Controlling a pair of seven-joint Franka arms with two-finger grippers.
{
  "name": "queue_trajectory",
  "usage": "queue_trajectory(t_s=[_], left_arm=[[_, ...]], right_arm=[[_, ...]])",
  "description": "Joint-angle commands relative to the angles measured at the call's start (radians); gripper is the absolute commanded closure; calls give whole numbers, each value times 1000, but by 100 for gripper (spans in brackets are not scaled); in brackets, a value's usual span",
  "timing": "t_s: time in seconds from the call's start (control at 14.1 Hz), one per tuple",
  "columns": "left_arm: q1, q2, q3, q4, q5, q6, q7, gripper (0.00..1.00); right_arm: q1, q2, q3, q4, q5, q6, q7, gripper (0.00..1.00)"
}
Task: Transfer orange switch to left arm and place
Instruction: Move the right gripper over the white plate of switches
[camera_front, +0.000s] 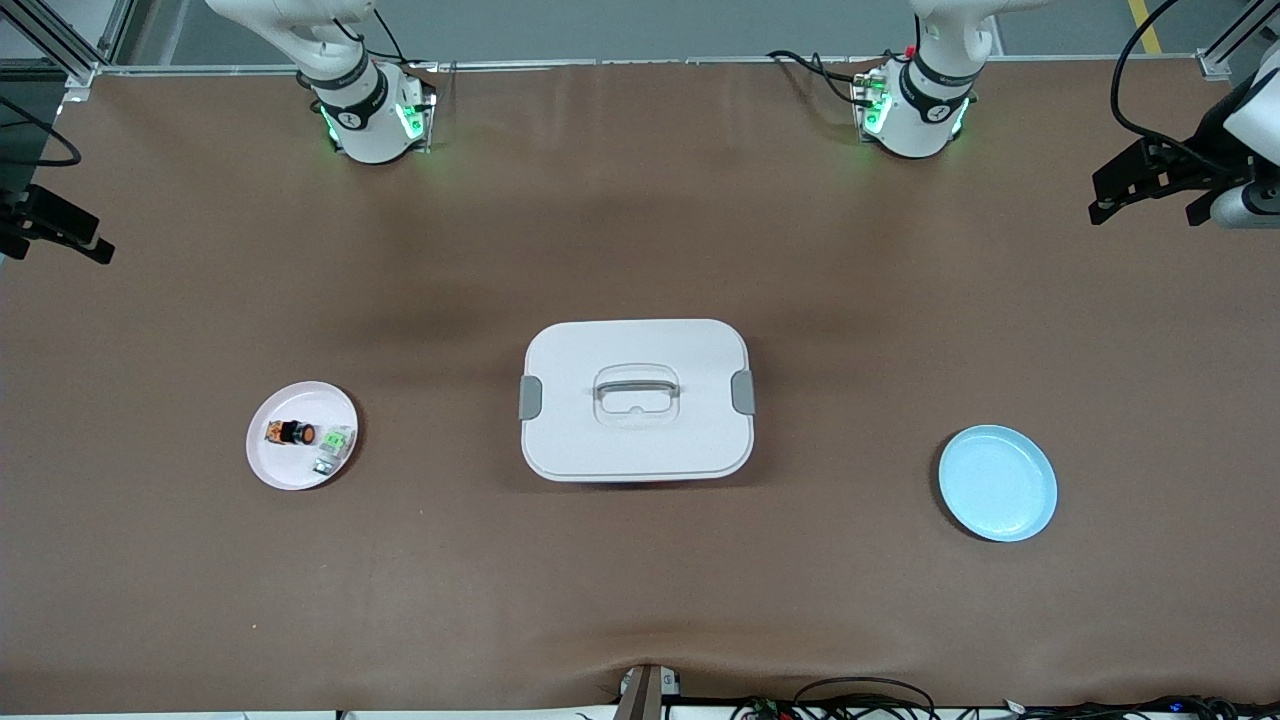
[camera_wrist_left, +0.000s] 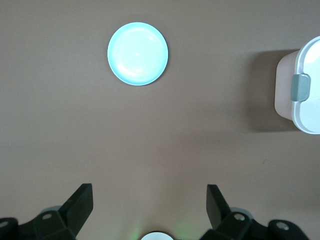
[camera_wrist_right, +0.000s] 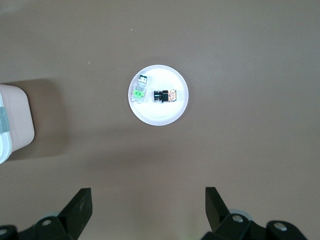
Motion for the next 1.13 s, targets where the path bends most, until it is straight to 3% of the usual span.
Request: queue_trajectory(t_s=[0.0,0.5,1.06], left_arm=[[2,4,-3,15,10,-7,11,0],[5,17,-3,18,9,-7,8,0],[3,24,-3,21,7,-13,-3,0]], right_arm=[[-4,-11,7,-6,3,5,1,0],[-21,6,0,23,6,11,4,0],[-50,228,0,30,4,145,-4,0]])
